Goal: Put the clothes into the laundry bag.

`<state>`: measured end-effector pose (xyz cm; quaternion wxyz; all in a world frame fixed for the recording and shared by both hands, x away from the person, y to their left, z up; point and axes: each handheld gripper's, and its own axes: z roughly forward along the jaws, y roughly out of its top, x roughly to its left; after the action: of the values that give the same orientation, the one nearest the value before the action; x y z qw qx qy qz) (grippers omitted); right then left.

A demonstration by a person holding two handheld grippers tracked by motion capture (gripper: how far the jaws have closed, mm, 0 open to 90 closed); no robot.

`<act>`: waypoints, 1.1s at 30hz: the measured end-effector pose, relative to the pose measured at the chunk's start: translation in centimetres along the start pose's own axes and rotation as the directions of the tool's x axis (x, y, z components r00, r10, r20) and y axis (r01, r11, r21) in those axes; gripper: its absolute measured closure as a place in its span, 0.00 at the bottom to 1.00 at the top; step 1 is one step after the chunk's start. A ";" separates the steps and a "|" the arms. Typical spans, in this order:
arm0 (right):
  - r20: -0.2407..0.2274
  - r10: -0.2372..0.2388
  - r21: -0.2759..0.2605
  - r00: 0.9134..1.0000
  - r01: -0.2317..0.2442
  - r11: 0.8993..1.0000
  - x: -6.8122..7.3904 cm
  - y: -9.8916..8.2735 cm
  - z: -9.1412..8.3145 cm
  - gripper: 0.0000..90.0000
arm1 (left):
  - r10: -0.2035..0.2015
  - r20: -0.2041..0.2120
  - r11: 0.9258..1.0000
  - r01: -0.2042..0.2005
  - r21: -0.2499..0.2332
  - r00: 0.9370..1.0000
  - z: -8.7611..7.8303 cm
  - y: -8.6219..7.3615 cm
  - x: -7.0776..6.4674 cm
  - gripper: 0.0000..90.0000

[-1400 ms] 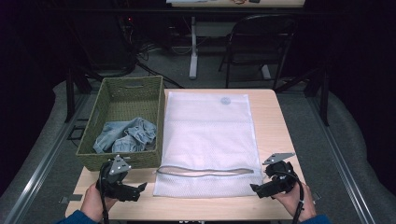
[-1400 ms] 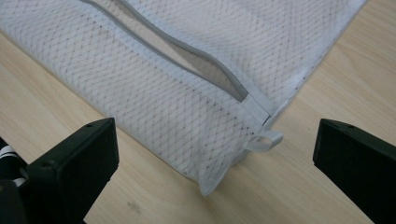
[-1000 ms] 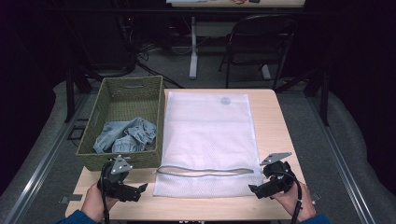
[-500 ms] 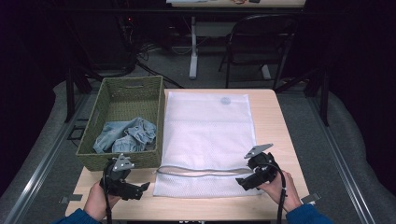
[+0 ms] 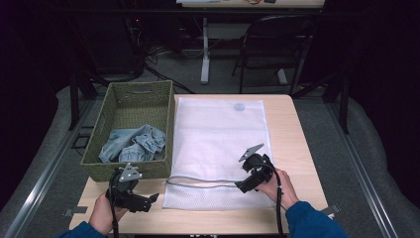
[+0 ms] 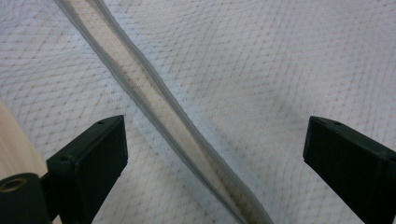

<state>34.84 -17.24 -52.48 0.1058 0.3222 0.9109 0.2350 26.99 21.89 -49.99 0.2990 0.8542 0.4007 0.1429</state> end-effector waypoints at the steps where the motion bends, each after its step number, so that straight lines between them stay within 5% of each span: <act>1: 0.000 -0.001 0.001 1.000 0.001 1.000 0.0 0.2 0.2 0.08 | -0.002 0.002 1.000 0.002 -0.001 1.000 0.0 0.0 0.0 0.00; 16: -0.020 -0.044 0.064 0.999 0.045 0.997 0.2 2.5 3.9 0.14 | 0.002 0.001 1.000 -0.002 0.000 1.000 0.0 0.0 0.0 0.00; 33: -0.030 -0.062 0.130 0.998 0.065 0.989 0.5 3.5 6.0 0.17 | 0.004 -0.002 1.000 -0.004 -0.002 1.000 -0.1 -0.1 0.1 0.00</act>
<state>38.37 -12.39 -56.00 0.0802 0.2961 0.9355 0.1754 26.95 22.01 -49.96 0.2994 0.8544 0.3992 0.1448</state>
